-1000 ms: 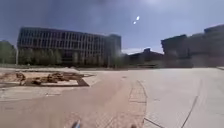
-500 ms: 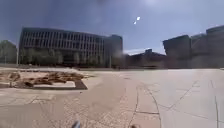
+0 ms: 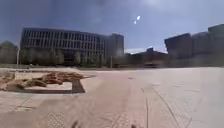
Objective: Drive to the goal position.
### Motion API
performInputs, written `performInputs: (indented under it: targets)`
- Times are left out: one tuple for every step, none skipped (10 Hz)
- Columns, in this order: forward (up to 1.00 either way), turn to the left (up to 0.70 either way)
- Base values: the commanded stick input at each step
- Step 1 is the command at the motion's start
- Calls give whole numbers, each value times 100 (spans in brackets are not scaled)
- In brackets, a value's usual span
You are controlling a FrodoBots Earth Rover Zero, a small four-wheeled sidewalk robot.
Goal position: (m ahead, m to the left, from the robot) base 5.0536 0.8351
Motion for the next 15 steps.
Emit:
performInputs:
  targets:
    - [85, 3]
    - [85, 3]
    - [85, 0]
    - [85, -10]
    - [85, -13]
    - [85, 3]
    - [85, 3]
    - [85, 3]
    - [85, 3]
    - [85, 3]
    - [85, 3]
    - [85, 3]
    - [85, 3]
    - [85, 3]
    - [85, 3]
